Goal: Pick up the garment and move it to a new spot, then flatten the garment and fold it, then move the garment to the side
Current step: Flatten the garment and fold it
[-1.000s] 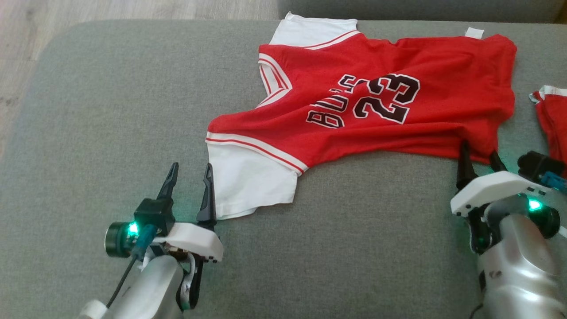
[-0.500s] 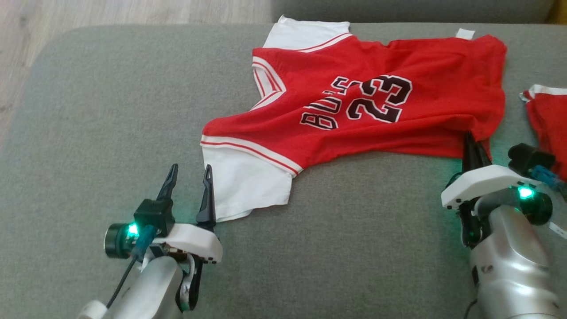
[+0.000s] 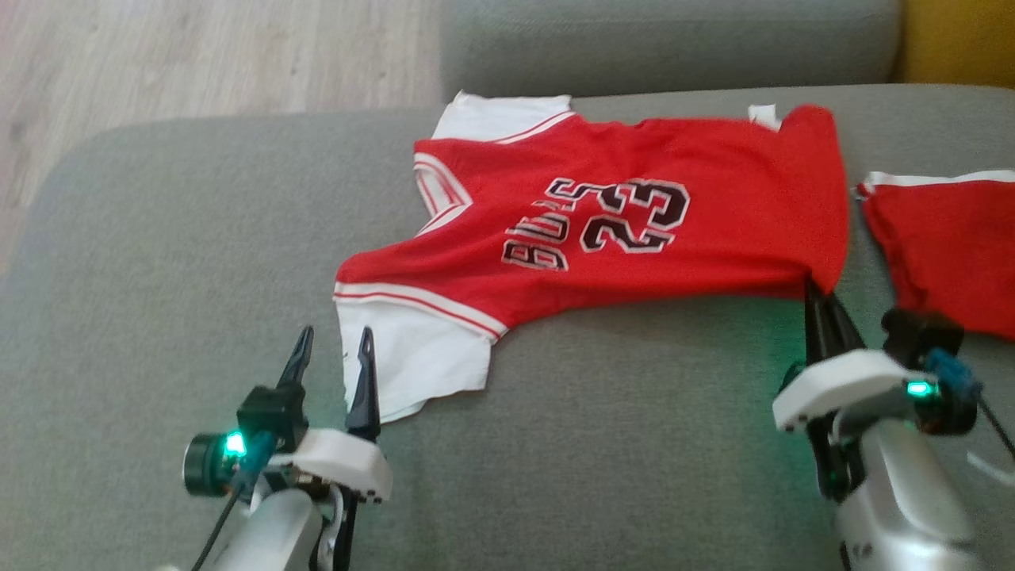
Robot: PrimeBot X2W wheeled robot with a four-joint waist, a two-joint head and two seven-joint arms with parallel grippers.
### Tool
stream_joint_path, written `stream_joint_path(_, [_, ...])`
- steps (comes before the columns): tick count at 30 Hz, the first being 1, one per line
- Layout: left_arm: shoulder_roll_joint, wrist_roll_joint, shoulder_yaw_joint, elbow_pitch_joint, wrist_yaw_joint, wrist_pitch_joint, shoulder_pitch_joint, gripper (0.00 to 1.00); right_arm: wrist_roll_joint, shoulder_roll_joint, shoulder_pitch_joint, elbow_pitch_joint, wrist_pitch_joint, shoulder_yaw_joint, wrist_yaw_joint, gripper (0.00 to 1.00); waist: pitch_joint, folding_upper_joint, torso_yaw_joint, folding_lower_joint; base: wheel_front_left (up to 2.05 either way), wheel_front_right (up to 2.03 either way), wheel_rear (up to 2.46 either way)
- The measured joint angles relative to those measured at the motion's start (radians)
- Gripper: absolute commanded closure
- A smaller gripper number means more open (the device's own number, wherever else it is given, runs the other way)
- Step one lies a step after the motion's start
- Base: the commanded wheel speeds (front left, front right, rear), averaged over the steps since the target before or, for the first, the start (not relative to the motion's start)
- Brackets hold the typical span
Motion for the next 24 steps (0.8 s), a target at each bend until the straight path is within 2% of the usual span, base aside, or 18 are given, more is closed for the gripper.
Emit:
stream_joint_path(8, [0.009,-0.003,-0.002,-0.006,0.008,0.000,0.036,0.00,0.008,0.001,0.156,-0.244,0.097,0.041,0.000,1.00,-0.037,0.0000,-0.051,0.0000,0.00,0.00,0.00])
stream_joint_path(15, [0.010,-0.010,-0.017,-0.026,0.009,0.002,0.035,0.00,0.007,0.001,0.212,-0.415,0.180,0.037,0.000,1.00,-0.014,0.0000,-0.047,0.0000,0.00,0.00,0.00])
stream_joint_path(20, [0.013,-0.010,-0.022,-0.032,0.008,0.003,0.026,0.00,-0.054,0.001,0.169,-0.421,0.253,0.010,0.000,1.00,0.025,0.0000,-0.025,0.0002,0.00,0.00,0.00])
stream_joint_path(24, [0.014,-0.008,-0.029,-0.032,0.007,0.011,-0.004,0.00,-0.088,-0.013,0.064,-0.351,0.334,-0.015,0.000,1.00,0.055,0.0000,0.001,0.0003,0.00,0.00,0.00])
